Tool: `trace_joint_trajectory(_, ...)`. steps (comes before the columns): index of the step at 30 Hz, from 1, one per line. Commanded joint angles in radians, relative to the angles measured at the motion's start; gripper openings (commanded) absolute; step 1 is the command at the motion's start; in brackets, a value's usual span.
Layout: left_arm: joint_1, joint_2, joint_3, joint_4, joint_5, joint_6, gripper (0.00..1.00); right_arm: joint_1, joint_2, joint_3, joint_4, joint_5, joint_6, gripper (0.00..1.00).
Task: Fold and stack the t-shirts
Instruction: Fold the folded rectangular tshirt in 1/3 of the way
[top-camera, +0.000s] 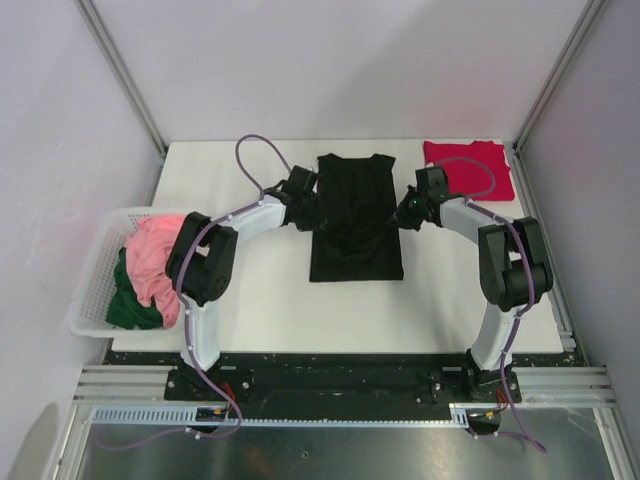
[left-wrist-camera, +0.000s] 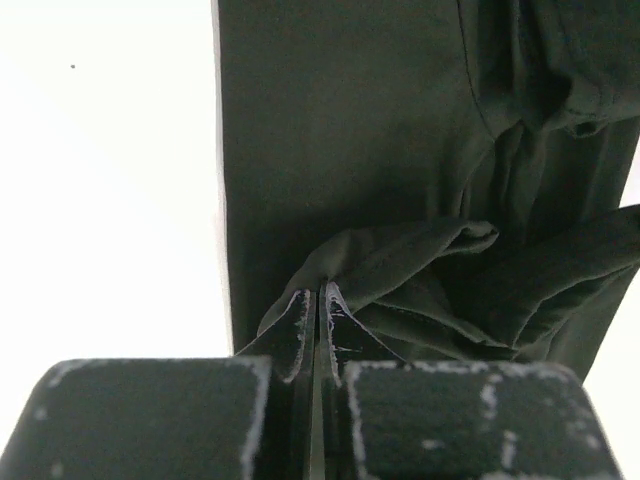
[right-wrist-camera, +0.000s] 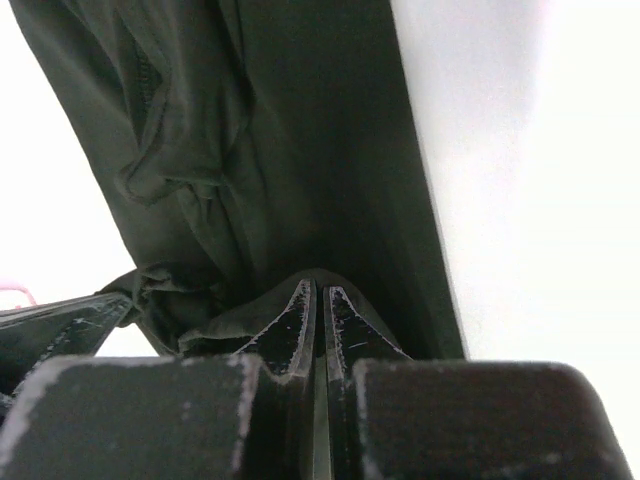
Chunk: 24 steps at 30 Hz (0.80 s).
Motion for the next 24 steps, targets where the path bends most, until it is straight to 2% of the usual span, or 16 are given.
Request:
trace_joint_trajectory(1, 0.001, -0.016, 0.076, 0.021, 0.026, 0.045, 0.0, -0.014, -0.006, 0.073, 0.045, -0.025, -0.004, 0.0)
trace_joint_trajectory(11, 0.027, -0.024, 0.12, 0.02, 0.031, 0.05, 0.0, -0.058, -0.036, 0.088, 0.024, -0.028, -0.008, 0.0)
trace_joint_trajectory(19, 0.054, 0.027, 0.166, 0.02, 0.05, 0.059, 0.0, -0.079, 0.02, 0.134, 0.018, -0.041, -0.01, 0.0)
trace_joint_trajectory(24, 0.069, 0.057, 0.191, 0.016, 0.069, 0.071, 0.1, -0.08, 0.05, 0.169, 0.006, -0.046, -0.021, 0.02)
